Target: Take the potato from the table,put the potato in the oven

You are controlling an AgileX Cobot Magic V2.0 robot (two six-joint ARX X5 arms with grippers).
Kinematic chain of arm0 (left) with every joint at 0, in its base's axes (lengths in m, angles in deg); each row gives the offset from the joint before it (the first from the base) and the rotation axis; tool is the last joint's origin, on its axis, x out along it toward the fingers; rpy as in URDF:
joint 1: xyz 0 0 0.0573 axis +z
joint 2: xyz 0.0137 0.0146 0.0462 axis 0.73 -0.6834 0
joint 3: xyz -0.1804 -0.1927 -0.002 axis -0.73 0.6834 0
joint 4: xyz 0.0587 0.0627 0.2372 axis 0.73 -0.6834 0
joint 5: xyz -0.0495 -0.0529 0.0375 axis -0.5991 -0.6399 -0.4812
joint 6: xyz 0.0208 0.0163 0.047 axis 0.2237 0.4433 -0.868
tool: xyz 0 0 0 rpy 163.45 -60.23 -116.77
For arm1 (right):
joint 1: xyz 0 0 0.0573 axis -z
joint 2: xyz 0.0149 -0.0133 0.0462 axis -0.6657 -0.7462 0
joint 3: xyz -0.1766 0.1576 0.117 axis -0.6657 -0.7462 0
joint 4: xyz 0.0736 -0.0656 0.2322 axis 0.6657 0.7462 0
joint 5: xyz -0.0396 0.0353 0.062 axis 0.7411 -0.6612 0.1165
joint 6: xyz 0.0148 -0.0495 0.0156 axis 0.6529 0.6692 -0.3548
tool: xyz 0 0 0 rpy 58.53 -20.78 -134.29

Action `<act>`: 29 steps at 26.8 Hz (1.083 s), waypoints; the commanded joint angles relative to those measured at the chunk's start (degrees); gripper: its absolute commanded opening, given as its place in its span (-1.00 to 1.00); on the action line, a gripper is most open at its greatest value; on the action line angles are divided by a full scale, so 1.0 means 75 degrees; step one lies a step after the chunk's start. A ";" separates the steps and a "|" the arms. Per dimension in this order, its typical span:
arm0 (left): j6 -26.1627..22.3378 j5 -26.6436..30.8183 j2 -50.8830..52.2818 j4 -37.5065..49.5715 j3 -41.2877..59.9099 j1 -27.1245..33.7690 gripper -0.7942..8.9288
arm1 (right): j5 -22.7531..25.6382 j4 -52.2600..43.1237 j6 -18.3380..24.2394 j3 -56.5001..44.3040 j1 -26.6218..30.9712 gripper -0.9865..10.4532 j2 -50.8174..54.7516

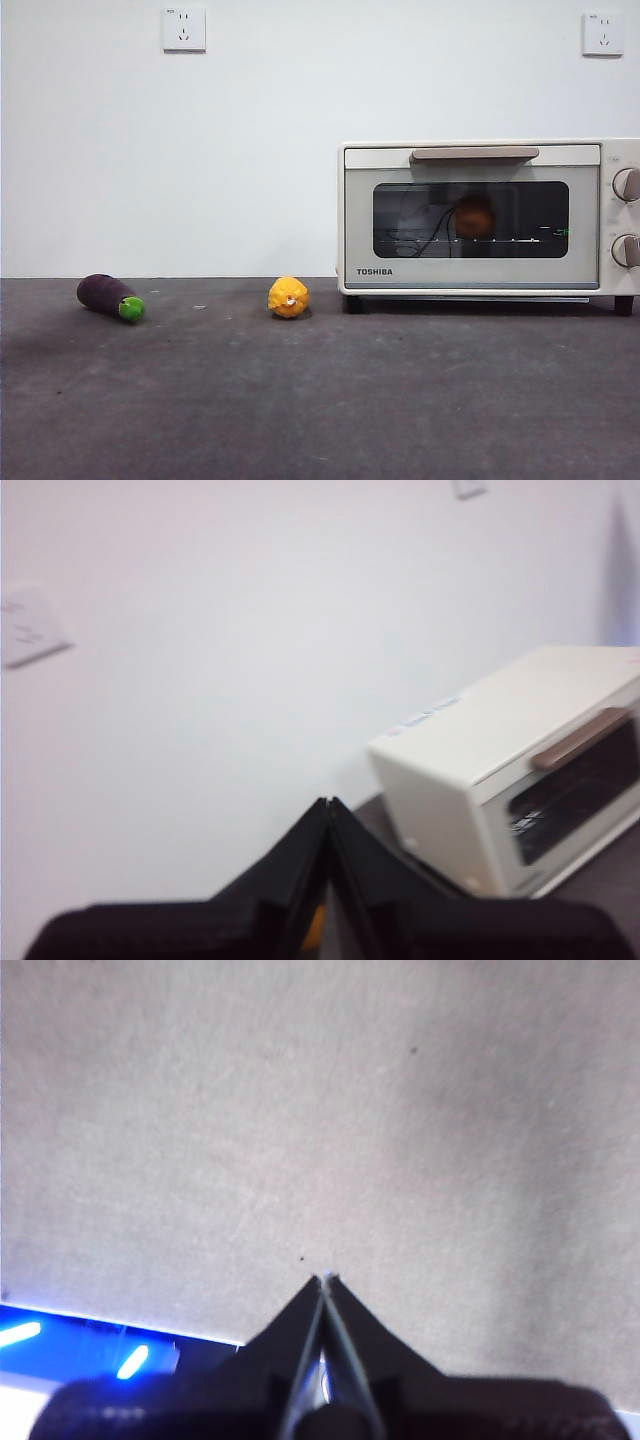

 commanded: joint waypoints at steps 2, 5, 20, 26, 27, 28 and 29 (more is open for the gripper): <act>-0.0006 -0.0006 0.1029 0.1504 0.1999 0.0408 -0.84 | 0.0029 0.0152 -0.0026 0.0006 -0.0012 -0.82 -0.0347; 0.0577 -0.0003 0.1670 0.1923 0.2958 0.0714 -0.84 | 0.0029 0.0152 -0.0026 0.0009 -0.0012 -0.82 -0.0589; 0.1955 0.0597 0.3829 0.1749 0.5330 0.2002 -0.84 | 0.0029 -0.1996 -0.0026 0.0009 -0.0006 -0.82 -0.0877; 0.2308 0.0589 0.4523 0.1649 0.5904 0.2235 -0.85 | 0.0029 -0.3337 -0.0026 0.0009 -0.0006 -0.82 -0.0877; 0.2299 0.0595 0.4616 0.1396 0.5901 0.2235 -0.84 | 0.0029 -0.3506 -0.0026 0.0009 -0.0006 -0.82 -0.0877; 0.2299 0.0609 0.4715 0.1125 0.5901 0.2235 -0.84 | 0.0029 -0.3684 -0.0026 0.0009 -0.0006 -0.82 -0.0877; 0.2302 0.0647 0.4788 0.0877 0.5901 0.2238 -0.84 | 0.0029 -0.3847 -0.0026 0.0009 -0.0006 -0.82 -0.0877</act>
